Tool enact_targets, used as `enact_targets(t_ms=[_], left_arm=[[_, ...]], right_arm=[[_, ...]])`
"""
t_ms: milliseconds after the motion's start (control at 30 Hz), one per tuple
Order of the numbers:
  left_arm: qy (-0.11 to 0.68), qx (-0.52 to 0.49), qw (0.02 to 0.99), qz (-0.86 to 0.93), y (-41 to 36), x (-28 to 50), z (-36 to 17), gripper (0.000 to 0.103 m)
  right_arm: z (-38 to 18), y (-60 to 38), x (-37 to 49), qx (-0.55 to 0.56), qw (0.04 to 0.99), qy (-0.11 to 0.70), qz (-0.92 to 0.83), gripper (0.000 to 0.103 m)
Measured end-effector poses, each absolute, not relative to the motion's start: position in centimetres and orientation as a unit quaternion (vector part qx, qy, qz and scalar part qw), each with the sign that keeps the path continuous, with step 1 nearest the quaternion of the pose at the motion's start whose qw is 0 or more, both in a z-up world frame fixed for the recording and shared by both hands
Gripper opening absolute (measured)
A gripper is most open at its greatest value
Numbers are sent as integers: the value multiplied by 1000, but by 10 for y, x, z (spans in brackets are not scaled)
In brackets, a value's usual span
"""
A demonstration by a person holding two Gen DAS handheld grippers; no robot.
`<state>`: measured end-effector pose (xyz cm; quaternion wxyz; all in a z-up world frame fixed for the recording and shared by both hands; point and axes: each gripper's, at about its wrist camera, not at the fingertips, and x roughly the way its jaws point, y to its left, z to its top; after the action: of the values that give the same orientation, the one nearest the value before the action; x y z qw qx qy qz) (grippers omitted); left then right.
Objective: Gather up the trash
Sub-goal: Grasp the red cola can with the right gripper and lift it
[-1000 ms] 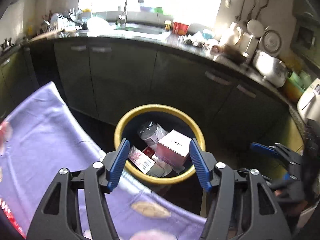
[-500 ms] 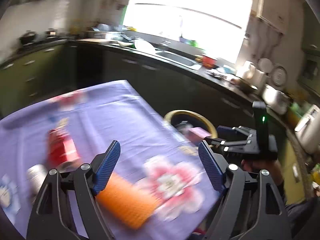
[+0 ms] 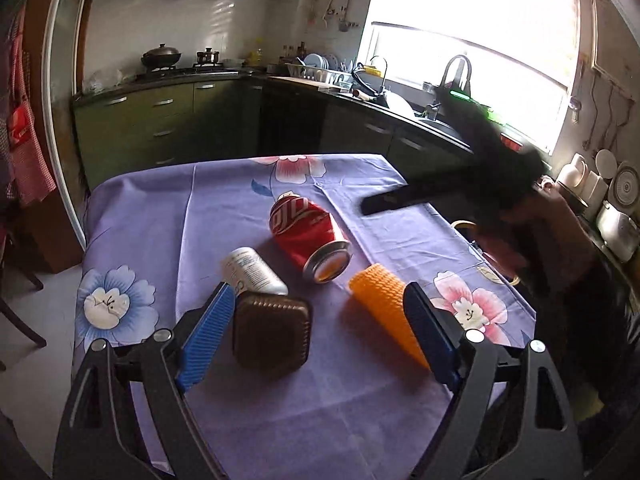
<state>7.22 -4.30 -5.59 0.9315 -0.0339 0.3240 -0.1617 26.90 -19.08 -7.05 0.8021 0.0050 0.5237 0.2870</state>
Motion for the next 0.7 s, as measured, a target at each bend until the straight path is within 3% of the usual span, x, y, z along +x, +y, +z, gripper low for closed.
enact_targets(t_ms=[200, 467, 700], left_arm=[[323, -29, 931, -168, -40, 65, -62, 82], [328, -29, 928, -176, -34, 64, -74, 82], [327, -29, 927, -180, -32, 62, -76, 82]], right_arm=[[-107, -132, 313, -44, 753, 607, 251, 85], [-142, -109, 332, -75, 724, 651, 215, 85], [-159, -102, 340, -85, 715, 665, 196, 75]])
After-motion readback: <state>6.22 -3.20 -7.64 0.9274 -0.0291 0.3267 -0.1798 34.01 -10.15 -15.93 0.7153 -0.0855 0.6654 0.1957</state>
